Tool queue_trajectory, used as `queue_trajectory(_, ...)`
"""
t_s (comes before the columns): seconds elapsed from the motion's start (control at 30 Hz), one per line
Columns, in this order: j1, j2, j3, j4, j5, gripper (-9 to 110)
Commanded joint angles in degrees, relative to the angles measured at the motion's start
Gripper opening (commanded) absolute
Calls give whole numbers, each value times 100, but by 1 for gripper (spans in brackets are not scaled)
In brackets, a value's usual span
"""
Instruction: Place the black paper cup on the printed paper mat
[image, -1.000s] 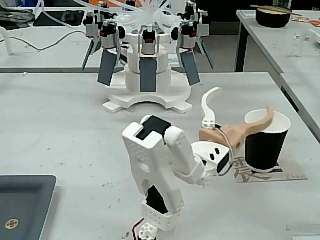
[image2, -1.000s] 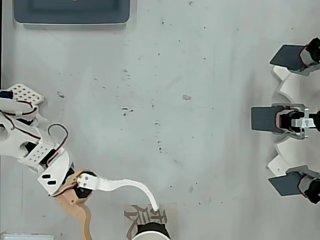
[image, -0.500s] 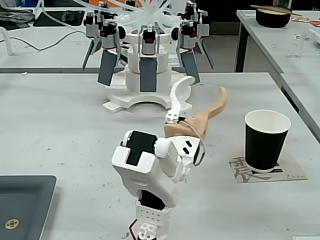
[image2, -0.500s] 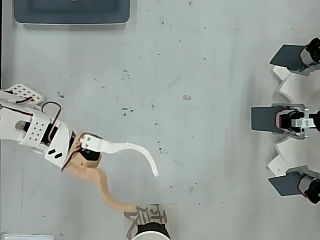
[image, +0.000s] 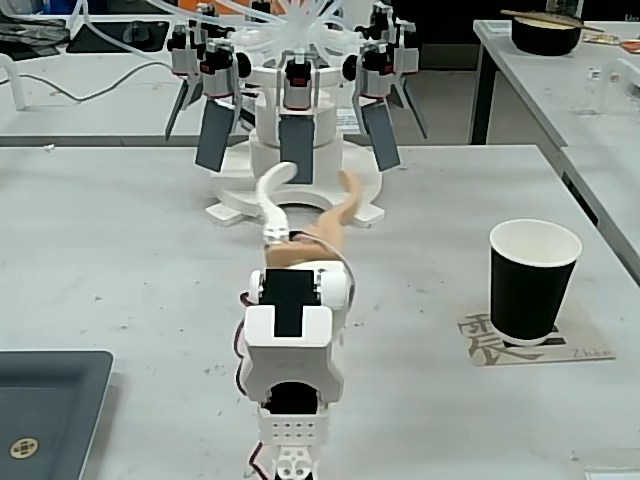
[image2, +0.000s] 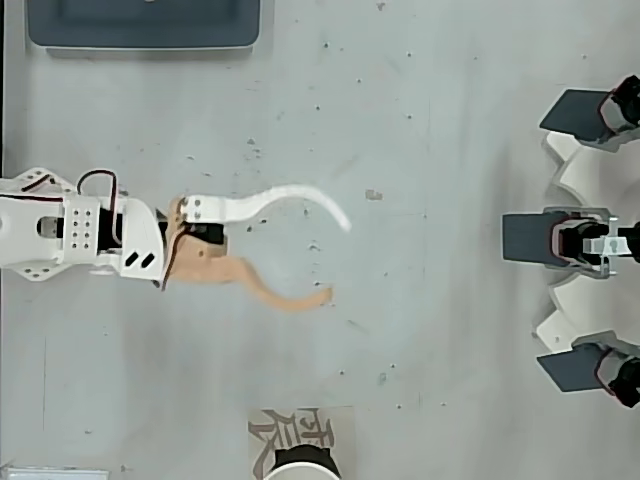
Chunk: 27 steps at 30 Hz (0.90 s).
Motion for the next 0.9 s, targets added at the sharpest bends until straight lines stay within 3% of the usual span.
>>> queue_trajectory(0.0, -352, -26, -483, 369, -114, 13)
queue_trajectory(0.87, -431, -3322, -4087, 905, -26, 12)
